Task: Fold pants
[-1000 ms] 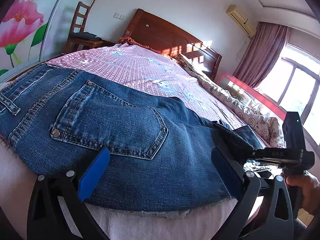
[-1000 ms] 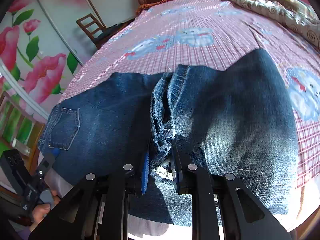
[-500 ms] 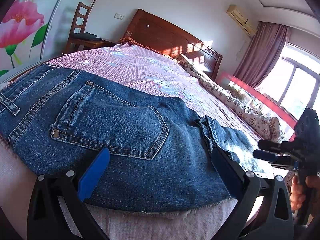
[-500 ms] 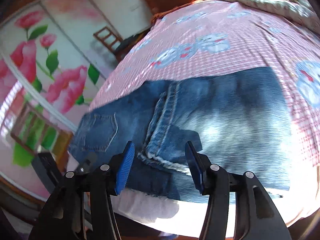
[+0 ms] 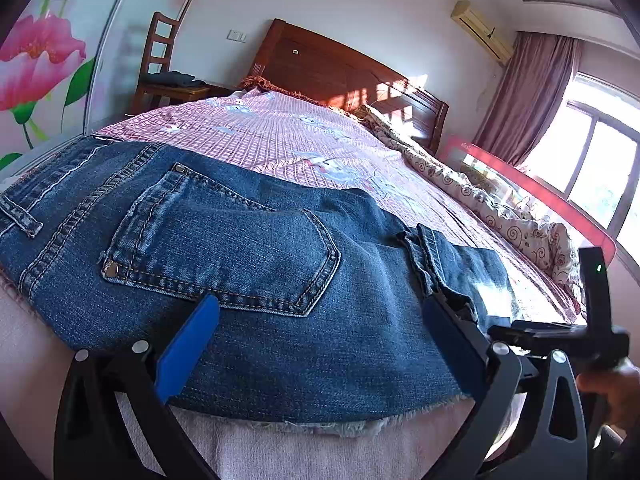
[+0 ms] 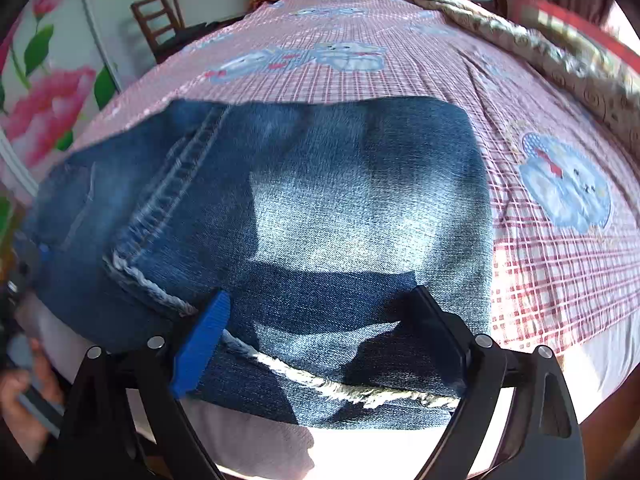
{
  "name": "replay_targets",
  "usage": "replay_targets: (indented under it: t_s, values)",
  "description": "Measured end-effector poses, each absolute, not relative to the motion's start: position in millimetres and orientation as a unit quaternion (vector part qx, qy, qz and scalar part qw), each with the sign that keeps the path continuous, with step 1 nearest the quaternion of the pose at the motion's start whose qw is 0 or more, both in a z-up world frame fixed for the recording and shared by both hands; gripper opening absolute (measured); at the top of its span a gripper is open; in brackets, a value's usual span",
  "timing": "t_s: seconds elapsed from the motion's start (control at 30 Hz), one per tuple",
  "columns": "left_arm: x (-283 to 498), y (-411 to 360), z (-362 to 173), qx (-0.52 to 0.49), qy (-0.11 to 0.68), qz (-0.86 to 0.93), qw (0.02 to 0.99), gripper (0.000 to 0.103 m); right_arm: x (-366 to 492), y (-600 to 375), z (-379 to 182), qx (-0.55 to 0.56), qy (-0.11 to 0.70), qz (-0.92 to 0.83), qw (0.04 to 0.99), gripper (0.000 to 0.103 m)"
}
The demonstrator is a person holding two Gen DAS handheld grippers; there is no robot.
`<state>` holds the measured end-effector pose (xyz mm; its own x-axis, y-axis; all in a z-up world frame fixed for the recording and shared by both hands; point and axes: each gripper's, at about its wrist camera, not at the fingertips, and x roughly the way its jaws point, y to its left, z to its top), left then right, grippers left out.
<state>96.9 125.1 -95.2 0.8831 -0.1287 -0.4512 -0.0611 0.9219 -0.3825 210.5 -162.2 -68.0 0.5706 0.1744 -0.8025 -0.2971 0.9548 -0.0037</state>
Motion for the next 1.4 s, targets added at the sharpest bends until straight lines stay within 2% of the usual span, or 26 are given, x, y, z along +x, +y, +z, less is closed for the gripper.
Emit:
replay_targets:
  t_s: [0.17,0.37,0.5,0.67,0.8,1.0,1.1,1.2,1.4]
  values:
    - [94.5,127.5,-94.4,-0.2,0.242,-0.021,0.949,0.101,210.8,-169.0,-68.8,-0.053,0.441,0.132,0.886,0.096]
    - [79.0,149.6,-81.1,-0.252,0.246,-0.022,0.936,0.101,211.3,-169.7,-69.4,-0.053,0.442,0.133,0.885,0.096]
    - [43.0,193.2,-55.9,-0.281,0.192,0.007,0.94,0.101,211.9,-166.9,-69.9,-0.054,0.444,0.134,0.884,0.096]
    - [16.2,284.7,-56.3,-0.412,0.146,0.03,0.899,0.101,212.0,-167.0,-70.3,-0.054,0.441,0.133,0.886,0.096]
    - [22.0,326.3,-74.1,-0.494,0.143,0.027,0.857,0.101,212.5,-167.1,-69.9,-0.055,0.443,0.133,0.885,0.096]
    - [48.3,333.3,-94.4,-0.5,0.179,0.056,0.845,0.101,212.4,-167.1,-69.8,-0.055,0.443,0.133,0.885,0.096]
    - [59.3,332.1,-97.6,-0.459,0.231,0.115,0.85,0.101,212.2,-167.3,-69.6,-0.054,0.441,0.133,0.886,0.096]
    - [62.5,329.6,-101.3,-0.452,0.229,0.103,0.856,0.101,212.6,-167.6,-70.2,-0.054,0.441,0.133,0.886,0.096]
    - [73.8,319.3,-93.3,-0.397,0.284,0.074,0.87,0.1,213.1,-167.2,-70.6,-0.054,0.44,0.133,0.886,0.096]
